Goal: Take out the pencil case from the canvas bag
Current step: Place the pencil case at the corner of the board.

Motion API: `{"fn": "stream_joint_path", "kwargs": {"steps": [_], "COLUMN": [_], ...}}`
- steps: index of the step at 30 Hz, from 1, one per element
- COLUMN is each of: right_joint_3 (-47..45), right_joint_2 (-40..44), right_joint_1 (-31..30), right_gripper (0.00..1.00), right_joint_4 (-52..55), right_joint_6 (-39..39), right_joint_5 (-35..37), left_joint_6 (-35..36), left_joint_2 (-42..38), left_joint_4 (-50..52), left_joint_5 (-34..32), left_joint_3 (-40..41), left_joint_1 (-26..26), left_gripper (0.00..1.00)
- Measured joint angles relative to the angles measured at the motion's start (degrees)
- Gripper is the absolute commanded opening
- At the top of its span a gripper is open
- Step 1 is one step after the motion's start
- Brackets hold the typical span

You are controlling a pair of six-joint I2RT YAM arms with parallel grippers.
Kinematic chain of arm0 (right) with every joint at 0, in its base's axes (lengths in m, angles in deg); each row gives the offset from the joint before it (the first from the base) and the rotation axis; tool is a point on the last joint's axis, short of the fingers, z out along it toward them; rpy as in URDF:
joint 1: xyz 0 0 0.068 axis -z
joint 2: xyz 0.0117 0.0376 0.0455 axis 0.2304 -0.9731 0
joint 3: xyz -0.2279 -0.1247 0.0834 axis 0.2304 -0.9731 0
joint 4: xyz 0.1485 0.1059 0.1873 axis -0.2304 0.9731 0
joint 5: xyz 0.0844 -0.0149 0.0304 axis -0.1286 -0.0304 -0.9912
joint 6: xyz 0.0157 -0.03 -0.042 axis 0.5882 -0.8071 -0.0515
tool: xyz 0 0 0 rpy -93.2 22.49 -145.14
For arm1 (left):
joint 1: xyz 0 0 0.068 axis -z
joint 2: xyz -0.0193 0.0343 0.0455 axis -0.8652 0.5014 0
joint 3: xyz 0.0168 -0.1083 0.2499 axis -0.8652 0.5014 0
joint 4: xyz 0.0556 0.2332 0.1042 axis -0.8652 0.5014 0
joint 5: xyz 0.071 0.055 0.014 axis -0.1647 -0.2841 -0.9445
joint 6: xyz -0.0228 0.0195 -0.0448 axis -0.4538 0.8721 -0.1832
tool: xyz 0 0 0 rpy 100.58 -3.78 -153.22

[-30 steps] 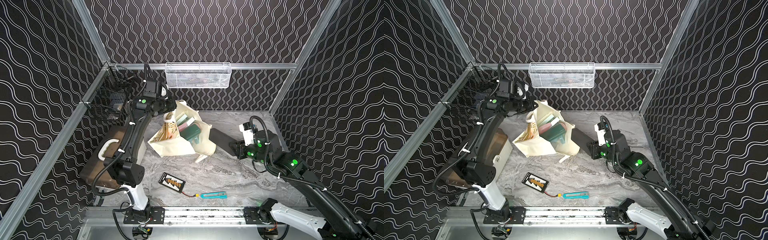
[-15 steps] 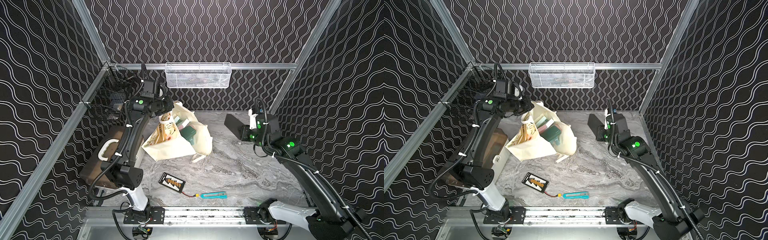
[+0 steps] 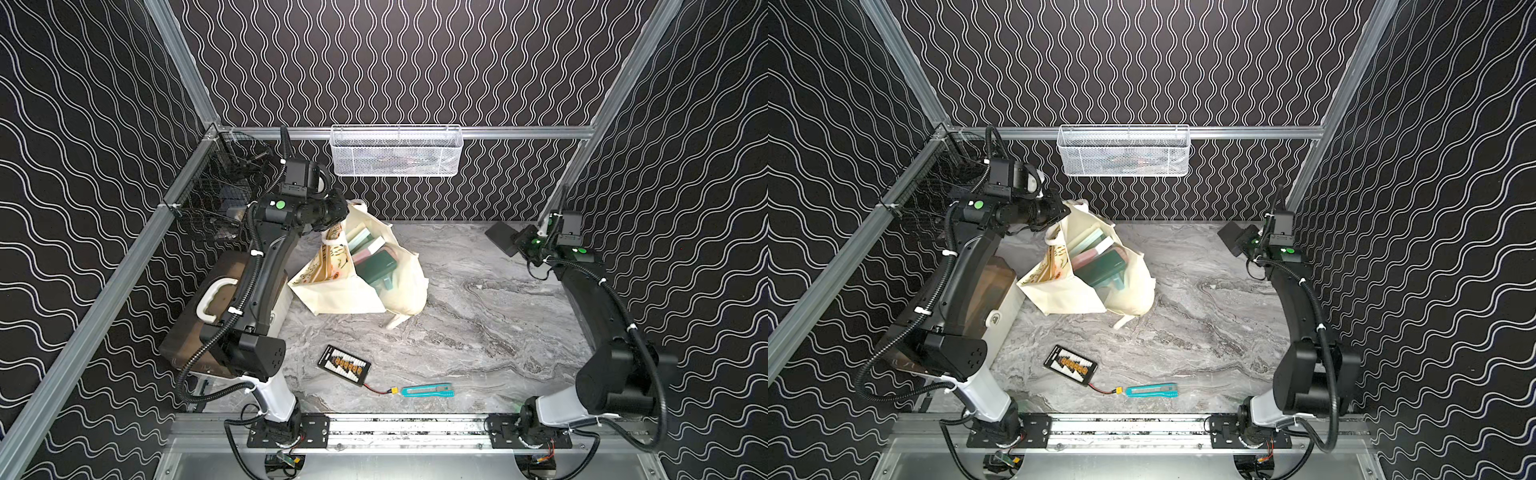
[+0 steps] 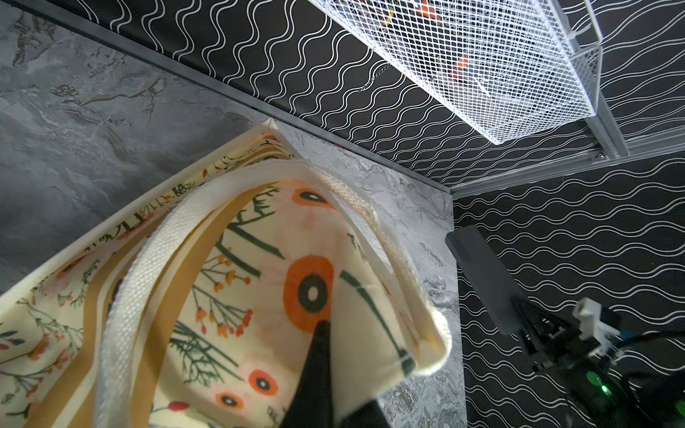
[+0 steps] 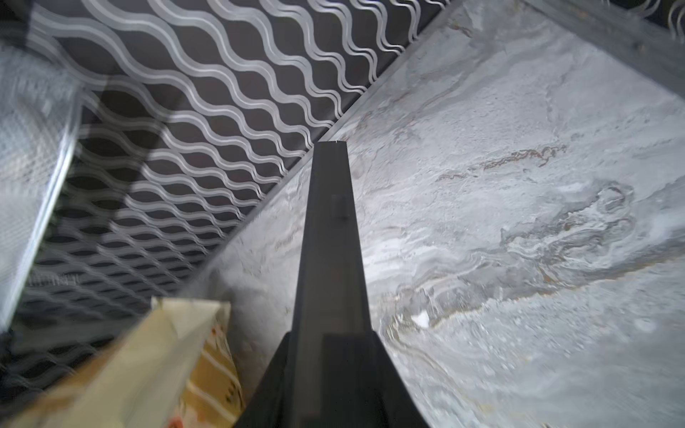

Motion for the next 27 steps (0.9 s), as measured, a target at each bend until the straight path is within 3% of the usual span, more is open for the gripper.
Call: {"fn": "stream_joint_path", "kwargs": {"steps": [4,13,27], "right_joint_3": [-0.2,-0.9,0.6], "right_joint_2": [-5.7,-15.2,-28.3], "right_joint_1": [5.4,10.5,13.4], "right_gripper": [0.00,0.00,0.04], "right_joint_4": [-6.6,-19.7,-32.7], "right_joint_6": [6.7,20.8,35.1], "right_joint_5": [-4.8,-10.2,-14.3], "left_joint_6": [-0.1,-1.2,-1.3], "left_joint_2": [-0.3,-0.9,-1.1], "left_joint_4": [0.1,-0.2,-0.6], "left_joint_5": [0.4,1.4,2.1], "left_joint_3": [0.4,0.7,0.9], "left_joint_1": [0.0,0.0,0.0], "left_gripper": [0.00,0.00,0.00]}}
